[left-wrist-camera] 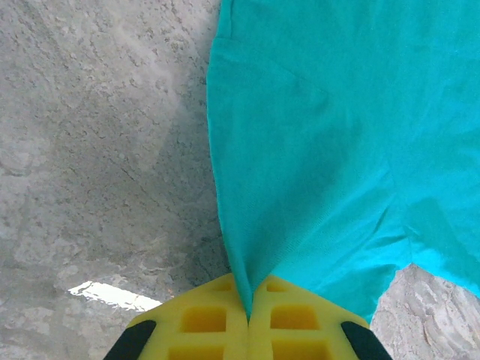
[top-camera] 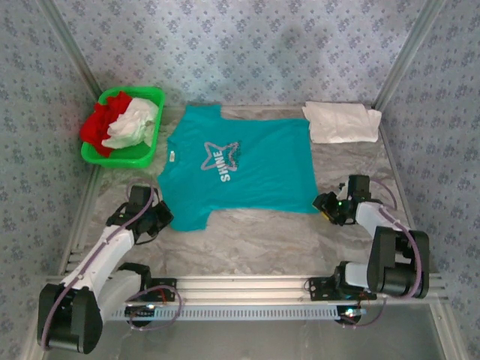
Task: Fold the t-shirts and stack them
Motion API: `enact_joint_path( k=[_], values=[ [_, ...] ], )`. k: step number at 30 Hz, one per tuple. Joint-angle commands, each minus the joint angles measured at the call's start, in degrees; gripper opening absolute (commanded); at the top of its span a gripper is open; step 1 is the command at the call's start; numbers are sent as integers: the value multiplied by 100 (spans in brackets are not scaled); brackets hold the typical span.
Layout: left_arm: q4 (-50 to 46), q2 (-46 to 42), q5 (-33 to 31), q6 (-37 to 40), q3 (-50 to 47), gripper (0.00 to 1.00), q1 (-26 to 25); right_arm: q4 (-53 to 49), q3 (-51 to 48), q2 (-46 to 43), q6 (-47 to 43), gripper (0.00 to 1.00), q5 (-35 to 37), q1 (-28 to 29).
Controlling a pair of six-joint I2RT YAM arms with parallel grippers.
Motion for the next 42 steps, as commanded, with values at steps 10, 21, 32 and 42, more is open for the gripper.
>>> enact_joint_path(
  k=[10,21,32,42],
  values=[
    [70,10,77,1,-60,0,39,619,42,489,317,42,-26,211],
    [109,77,60,4,-84,0,41,343,229,414,442,38,340,589],
    [123,162,51,79,-36,0,49,261,451,575,639,36,592,781],
    [53,-28,7,115,-94,0,80,378,313,383,855,24,739,703]
  ],
)
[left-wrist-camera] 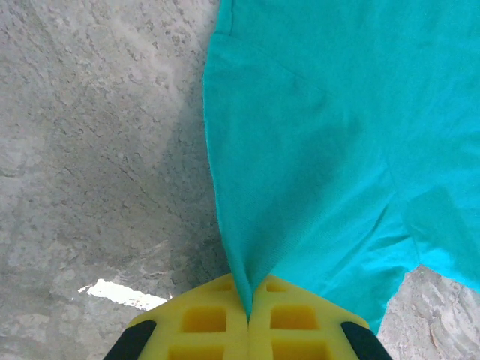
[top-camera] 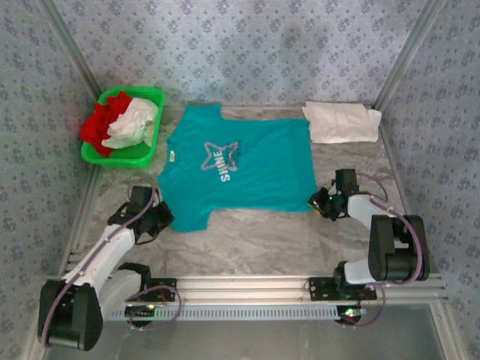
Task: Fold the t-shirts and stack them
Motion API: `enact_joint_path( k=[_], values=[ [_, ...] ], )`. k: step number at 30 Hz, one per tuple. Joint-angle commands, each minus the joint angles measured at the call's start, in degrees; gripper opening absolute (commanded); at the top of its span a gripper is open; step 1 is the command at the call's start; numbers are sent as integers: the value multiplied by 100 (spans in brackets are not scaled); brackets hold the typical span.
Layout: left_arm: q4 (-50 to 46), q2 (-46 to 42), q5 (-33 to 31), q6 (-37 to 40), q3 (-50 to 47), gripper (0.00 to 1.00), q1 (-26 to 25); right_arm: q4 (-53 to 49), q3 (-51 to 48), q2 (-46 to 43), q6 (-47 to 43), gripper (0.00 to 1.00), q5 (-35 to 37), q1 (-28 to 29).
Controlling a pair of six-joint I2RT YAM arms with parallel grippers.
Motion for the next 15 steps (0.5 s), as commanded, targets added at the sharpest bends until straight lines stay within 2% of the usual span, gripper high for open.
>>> enact_joint_path(
  k=[1,8,15],
  values=[
    [-56,-133,-28,93,-52,0,65,99,-4,-145,108,21,132,-50],
    [-270,-374,-56,102,108,0,129,-290,198,-445,-25,6,191,-64],
    [-419,-530,37,155,242,0,167,-792,324,-737,-197,0,199,-61]
  ],
)
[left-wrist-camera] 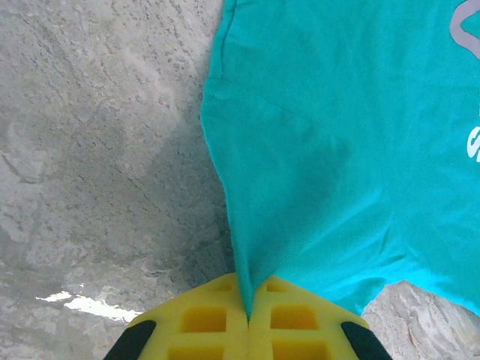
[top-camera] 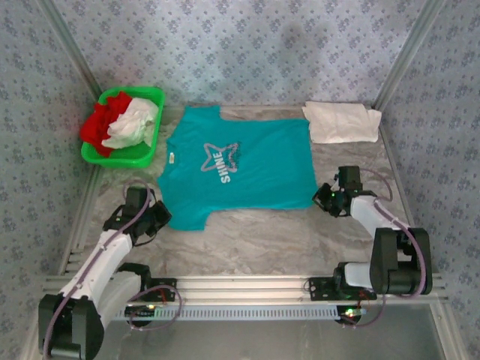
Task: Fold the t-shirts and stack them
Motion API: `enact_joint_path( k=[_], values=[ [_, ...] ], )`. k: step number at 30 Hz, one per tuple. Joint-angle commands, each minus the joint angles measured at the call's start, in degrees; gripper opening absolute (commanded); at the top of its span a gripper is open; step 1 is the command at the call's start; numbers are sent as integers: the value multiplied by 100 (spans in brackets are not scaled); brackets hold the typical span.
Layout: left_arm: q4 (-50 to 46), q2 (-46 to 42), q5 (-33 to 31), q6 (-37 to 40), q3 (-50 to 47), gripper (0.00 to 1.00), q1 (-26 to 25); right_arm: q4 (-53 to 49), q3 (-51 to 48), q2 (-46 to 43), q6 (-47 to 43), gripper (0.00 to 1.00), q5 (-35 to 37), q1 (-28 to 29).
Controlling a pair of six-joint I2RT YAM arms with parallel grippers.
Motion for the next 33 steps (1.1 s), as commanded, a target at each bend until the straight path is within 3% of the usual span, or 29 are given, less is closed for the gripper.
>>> enact_joint_path(
  k=[1,5,11,14,19,25,29,33],
  values=[
    [-313,-99,55,156,245,0,39,-489,109,-208,-151,0,81,-30],
    [-509,-539,308,19,56,0,75,-885,-114,-459,-159,0,63,-23],
    [-1624,-1977,106,-193,23,0,61,-1635,-536,-1143,-354,0,62,1],
    [-1599,-2174,402,-292,71,0,57,-1851,-607,-1464,-332,0,157,5],
    [-1090,-1096,768,59,482,0,55,-1851,-171,-1287,-441,0,208,14],
    [-815,169,503,575,1664,0,71,-2235,823,-519,-1011,0,237,1],
    [-615,1068,720,837,2082,0,83,-2242,1254,31,-1200,0,290,2],
    [-526,1556,549,1130,2384,0,109,-2119,1482,560,-1225,0,273,-8]
  ],
)
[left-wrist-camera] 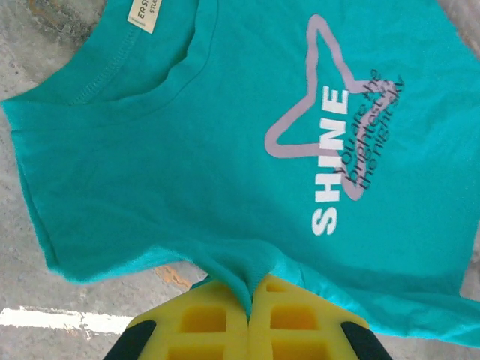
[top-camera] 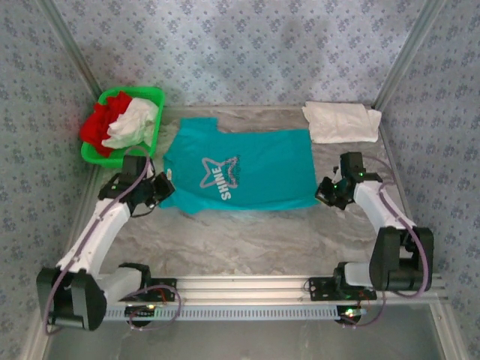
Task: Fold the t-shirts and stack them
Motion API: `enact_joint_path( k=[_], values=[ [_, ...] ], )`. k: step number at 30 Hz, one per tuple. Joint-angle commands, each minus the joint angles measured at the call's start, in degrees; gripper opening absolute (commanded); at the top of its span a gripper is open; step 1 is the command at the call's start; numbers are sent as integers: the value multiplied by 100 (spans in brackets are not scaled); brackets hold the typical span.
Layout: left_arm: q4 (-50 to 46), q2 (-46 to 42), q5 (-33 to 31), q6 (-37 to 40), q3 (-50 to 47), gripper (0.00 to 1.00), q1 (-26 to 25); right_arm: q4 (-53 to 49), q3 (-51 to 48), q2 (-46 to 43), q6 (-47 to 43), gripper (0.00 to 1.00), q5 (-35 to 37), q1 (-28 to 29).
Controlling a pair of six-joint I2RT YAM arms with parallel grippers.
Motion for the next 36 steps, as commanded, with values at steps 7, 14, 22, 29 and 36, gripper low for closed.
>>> enact_joint_path(
  k=[7,14,22,29,36],
  values=[
    [132,687,-117,620,586,0,103,92,558,903,-125,0,165,52],
    [60,943,-227,829,714,0,233,75,834,1145,-191,0,291,53],
    [52,1246,-363,1027,842,0,254,91,982,1510,-218,0,391,42],
    [38,1410,-454,1123,885,0,255,355,980,1635,-116,0,363,77],
    [4,1541,-437,1181,1049,0,260,325,1172,1725,-99,2,372,89]
  ],
)
